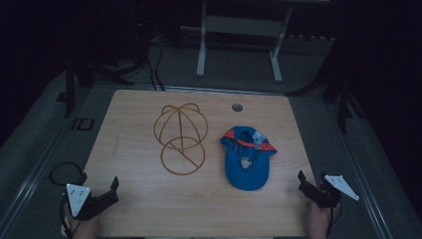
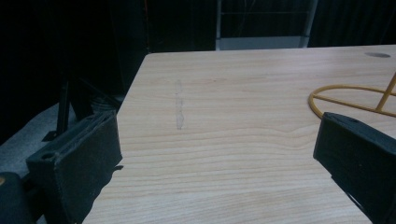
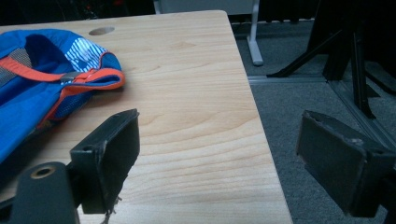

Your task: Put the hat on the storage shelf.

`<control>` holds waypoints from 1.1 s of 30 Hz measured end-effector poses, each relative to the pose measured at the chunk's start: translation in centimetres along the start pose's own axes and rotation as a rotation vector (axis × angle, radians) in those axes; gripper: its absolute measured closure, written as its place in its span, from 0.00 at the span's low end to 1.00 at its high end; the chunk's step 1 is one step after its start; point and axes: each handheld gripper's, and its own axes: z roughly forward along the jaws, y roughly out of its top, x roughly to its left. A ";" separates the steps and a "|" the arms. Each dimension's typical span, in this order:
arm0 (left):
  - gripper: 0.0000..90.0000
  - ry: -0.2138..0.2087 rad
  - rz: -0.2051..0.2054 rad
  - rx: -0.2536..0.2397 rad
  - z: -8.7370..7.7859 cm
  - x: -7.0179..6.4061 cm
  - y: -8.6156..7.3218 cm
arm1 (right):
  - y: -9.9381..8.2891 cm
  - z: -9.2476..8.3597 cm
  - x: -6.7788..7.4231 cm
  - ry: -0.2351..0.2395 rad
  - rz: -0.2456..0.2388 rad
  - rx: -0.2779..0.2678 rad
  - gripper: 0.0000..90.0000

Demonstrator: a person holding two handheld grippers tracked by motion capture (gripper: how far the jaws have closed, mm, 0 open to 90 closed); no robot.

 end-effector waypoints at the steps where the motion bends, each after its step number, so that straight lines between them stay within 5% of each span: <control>1: 0.01 -0.003 -0.005 0.000 0.0 0.0 0.0 | 0.0 0.0 0.1 0.002 -0.002 0.000 0.15; 8: 0.01 0.033 -0.007 0.036 0.3 -0.3 0.1 | 0.1 0.2 0.3 0.023 -0.015 0.030 0.16; 13: 0.01 -0.008 -0.029 0.029 0.3 -0.4 0.1 | 0.3 0.8 0.8 0.050 -0.034 0.075 0.16; 19: 0.01 -0.027 0.035 0.028 0.4 -1.0 0.1 | 1.7 1.6 1.6 0.124 -0.039 0.115 0.15; 24: 0.01 -0.033 0.009 0.027 0.4 -1.1 0.1 | 3.4 2.7 2.4 0.165 -0.052 0.130 0.15; 27: 0.01 -0.070 -0.072 0.043 0.3 -0.9 0.3 | 4.3 3.3 3.0 0.180 -0.081 0.138 0.15; 33: 0.01 -0.072 -0.045 0.065 0.5 -1.1 0.3 | 5.7 4.8 4.4 0.242 -0.104 0.152 0.15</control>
